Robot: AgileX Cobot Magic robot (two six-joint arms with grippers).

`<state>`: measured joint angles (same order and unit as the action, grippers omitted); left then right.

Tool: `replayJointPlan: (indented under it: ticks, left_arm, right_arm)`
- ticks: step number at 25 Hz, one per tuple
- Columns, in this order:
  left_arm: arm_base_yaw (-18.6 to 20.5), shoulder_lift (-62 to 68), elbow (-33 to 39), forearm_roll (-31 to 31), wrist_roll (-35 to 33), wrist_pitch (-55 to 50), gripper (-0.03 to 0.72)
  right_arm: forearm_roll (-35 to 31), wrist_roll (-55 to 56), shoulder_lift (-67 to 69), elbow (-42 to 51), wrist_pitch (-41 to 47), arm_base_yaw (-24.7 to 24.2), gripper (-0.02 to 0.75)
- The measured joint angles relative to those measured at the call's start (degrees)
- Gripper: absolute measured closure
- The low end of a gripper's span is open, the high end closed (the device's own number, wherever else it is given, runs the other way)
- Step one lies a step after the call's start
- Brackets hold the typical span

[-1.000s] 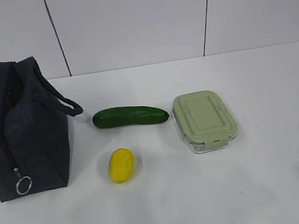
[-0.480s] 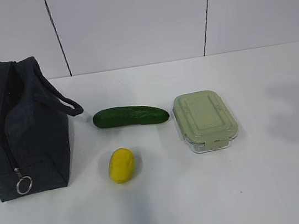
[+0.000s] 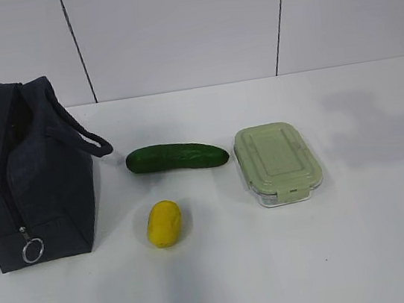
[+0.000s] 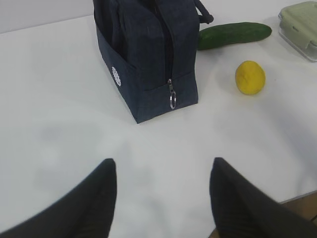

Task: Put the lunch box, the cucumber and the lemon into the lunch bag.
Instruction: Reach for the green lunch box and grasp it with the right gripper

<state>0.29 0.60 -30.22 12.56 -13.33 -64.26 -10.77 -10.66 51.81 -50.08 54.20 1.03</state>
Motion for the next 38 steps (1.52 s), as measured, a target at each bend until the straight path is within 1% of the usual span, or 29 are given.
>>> replayJointPlan:
  ticks: [4, 10, 14, 16, 19, 22, 26, 30, 38]
  left_arm:
    - [0.0, 0.0, 0.0, 0.0, 0.0, 0.0, 0.256]
    - [0.0, 0.0, 0.0, 0.0, 0.0, 0.0, 0.256]
    - [0.0, 0.0, 0.0, 0.0, 0.0, 0.0, 0.256]
    - [0.0, 0.0, 0.0, 0.0, 0.0, 0.0, 0.256]
    - [0.0, 0.0, 0.0, 0.0, 0.0, 0.0, 0.256]
    - [0.0, 0.0, 0.0, 0.0, 0.0, 0.0, 0.256]
    - [0.0, 0.0, 0.0, 0.0, 0.0, 0.0, 0.256]
    - [0.0, 0.0, 0.0, 0.0, 0.0, 0.0, 0.256]
    - [0.0, 0.0, 0.0, 0.0, 0.0, 0.0, 0.256]
  right_arm:
    - [-3.1, -4.4, 6.0, -1.6, -2.1, 0.0, 0.185]
    - [-7.6, -10.2, 14.7, -4.6, -2.6, 0.0, 0.185]
    - [-11.4, -12.8, 19.7, -7.2, -3.3, -2.1, 0.185]
    - [-15.7, -16.0, 22.1, -8.5, -3.5, -4.1, 0.185]
    - [-24.8, -23.2, 26.1, -10.1, -2.2, -8.3, 0.185]
    - [-34.5, -33.0, 30.6, -10.6, 1.7, -13.0, 0.185]
    - [-44.8, -43.9, 37.3, -10.6, 7.7, -16.6, 0.185]
    - [-47.9, -50.1, 42.7, -11.0, 10.4, -17.3, 0.185]
    - [-52.5, -57.8, 52.4, -11.8, 10.5, -17.3, 0.197]
